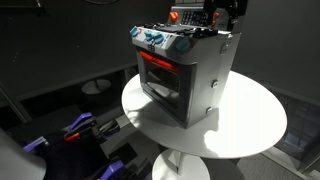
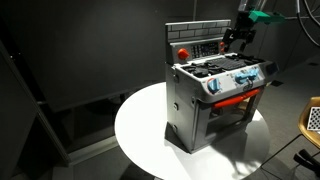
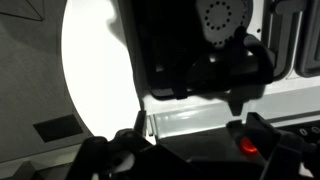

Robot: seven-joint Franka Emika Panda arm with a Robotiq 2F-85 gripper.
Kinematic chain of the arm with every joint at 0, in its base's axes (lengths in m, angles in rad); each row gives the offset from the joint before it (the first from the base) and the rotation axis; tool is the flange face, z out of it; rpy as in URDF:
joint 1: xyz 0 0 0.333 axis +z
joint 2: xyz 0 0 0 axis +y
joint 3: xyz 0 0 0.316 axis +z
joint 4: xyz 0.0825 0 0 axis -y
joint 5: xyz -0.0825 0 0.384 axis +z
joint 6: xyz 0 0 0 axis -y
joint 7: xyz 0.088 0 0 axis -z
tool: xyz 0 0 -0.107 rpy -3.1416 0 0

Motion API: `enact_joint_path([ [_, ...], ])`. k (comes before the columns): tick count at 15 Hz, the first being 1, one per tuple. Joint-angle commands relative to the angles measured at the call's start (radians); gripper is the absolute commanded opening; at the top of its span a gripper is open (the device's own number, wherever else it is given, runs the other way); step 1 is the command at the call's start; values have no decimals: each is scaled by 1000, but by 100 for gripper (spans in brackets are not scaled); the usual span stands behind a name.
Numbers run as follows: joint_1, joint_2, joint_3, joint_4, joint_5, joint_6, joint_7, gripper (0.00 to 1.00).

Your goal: Press the bottom orange on the microwave oven controlling panel of the stove

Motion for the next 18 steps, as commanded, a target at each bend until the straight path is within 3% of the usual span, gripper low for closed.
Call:
enact_joint_path([
  [1, -11, -12, 8, 30, -20, -101, -20, 100],
  [11, -4, -144, 4, -44, -152, -254, -27, 100],
  [18, -12, -272, 7, -154, -185, -336, -127, 100],
])
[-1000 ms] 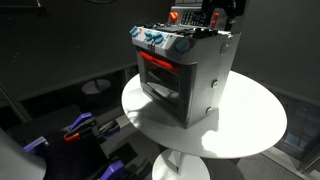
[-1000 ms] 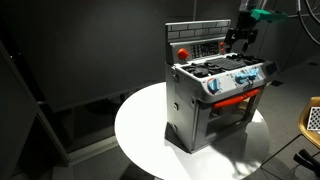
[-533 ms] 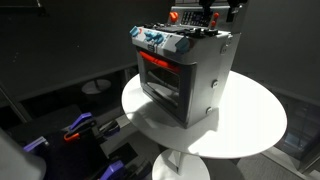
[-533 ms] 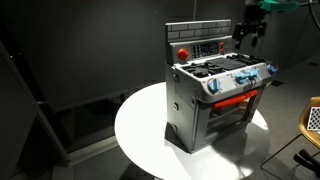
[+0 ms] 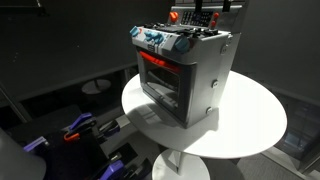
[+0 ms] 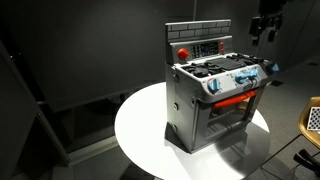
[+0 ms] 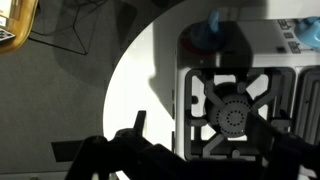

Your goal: Press the bottom orange on the microwave oven controlling panel of the stove

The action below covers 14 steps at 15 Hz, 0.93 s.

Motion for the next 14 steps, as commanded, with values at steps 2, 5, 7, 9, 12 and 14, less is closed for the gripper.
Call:
enact_joint_path([
  [2, -14, -128, 6, -119, -27, -31, -87, 100],
  [5, -18, -202, 5, -189, -35, -27, -118, 100],
  [7, -20, -246, 5, -230, -44, -24, -122, 100],
  [9, -21, -288, 4, -266, -50, -22, -125, 100],
  [12, -29, -348, -5, -310, -54, -35, -142, 100],
  [14, -36, -374, -10, -328, -56, -42, -155, 100],
])
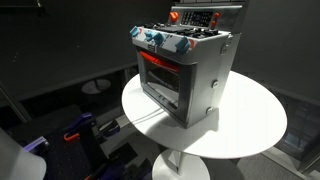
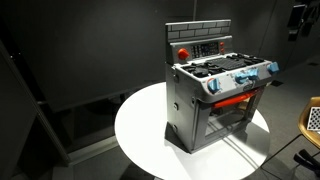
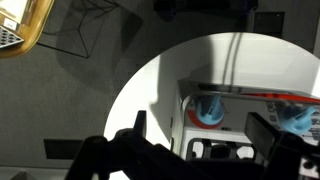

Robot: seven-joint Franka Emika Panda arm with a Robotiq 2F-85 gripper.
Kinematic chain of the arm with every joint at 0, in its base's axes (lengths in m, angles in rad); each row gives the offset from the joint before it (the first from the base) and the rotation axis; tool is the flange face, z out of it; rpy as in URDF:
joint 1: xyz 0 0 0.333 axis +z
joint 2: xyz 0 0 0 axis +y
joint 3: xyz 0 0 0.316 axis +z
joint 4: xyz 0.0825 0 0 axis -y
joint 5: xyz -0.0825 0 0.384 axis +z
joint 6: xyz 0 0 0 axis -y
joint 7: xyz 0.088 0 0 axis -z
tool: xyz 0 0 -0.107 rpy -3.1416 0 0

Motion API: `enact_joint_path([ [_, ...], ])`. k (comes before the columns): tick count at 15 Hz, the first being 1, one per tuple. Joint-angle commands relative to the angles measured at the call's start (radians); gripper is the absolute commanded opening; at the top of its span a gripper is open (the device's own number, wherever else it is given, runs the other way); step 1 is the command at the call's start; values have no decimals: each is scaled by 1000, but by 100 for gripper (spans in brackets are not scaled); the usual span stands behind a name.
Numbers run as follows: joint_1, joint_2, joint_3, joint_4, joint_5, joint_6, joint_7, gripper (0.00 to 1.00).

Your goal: Press the bottom orange on the microwave oven controlling panel of the stove

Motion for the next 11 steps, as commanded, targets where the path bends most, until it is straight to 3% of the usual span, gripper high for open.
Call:
enact_joint_path([
  [1, -8, -16, 2, -10, 1, -3, -6, 100],
  [11, -12, -45, -4, -36, 1, -4, -16, 100],
])
